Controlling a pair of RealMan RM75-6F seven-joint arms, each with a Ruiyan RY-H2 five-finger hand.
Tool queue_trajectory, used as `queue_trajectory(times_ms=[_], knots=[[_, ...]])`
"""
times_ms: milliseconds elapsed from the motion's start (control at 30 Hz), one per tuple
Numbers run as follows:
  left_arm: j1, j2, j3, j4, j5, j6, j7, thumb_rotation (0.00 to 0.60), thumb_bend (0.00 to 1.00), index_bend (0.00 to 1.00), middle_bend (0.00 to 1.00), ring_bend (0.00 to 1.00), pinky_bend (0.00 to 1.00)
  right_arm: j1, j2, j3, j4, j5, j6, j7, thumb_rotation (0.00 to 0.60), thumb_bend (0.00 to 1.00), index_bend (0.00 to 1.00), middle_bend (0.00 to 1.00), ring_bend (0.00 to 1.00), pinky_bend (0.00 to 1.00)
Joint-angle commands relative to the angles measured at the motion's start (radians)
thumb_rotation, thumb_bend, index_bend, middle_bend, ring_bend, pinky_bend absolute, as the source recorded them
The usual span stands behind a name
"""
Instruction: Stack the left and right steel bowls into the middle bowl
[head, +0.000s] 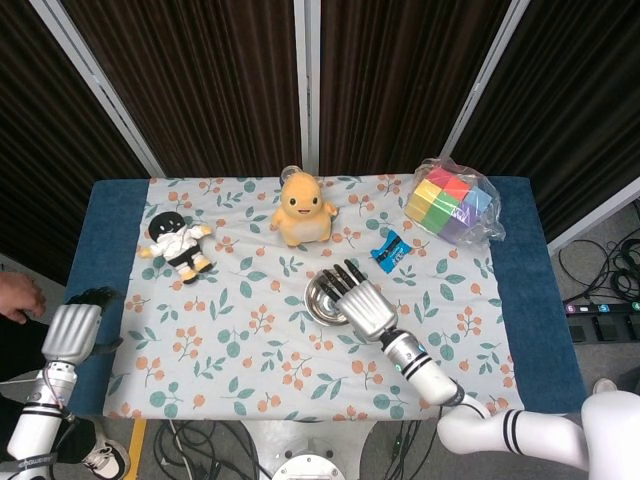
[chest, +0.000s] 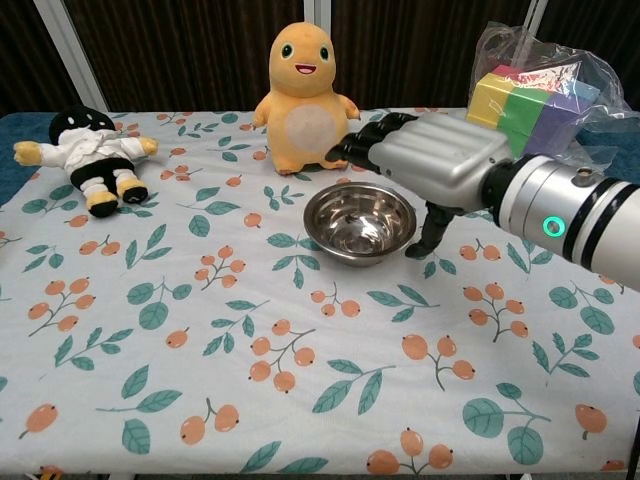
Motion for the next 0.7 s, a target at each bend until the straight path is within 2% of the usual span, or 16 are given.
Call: queue_trajectory(times_ms=[33,167,300,467,700], knots=[[-0.002,0.005,-0.002,-0.013,0.008,0.007,0.005,0.6,0.13,0.36,0.37,0.27,0.37,-0.032,0.089,-0.008,-0.112,-0.01,0.073,-0.025,0.6,0.0,0.05,0.04,0.0,0.0],[0.001,0.013,0.0,-0.037,0.018,0.017,0.019,0.6,0.13,0.36,0.37,0.28,0.37,-0.095,0.205,-0.039,-0.244,-0.046,0.167,-0.03,0.6,0.0,0.05,0.05,0.0,0.0],[0.014,0.007,0.003,-0.041,0.043,0.053,0.018,0.6,0.13,0.36,0.37,0.28,0.37,-0.208,0.32,-0.106,-0.326,-0.126,0.314,0.013,0.6,0.0,0.05,0.06,0.0,0.0],[0.048,-0.034,0.006,0.014,0.084,0.137,-0.045,0.6,0.13,0.35,0.36,0.28,0.36,-0.376,0.401,-0.199,-0.286,-0.182,0.498,0.106,0.6,0.0,0.05,0.06,0.0,0.0],[0.081,-0.06,0.022,0.059,0.139,0.209,-0.104,0.6,0.13,0.35,0.36,0.28,0.36,-0.528,0.4,-0.304,-0.144,-0.249,0.598,0.255,0.6,0.0,0.05,0.05,0.0,0.0]])
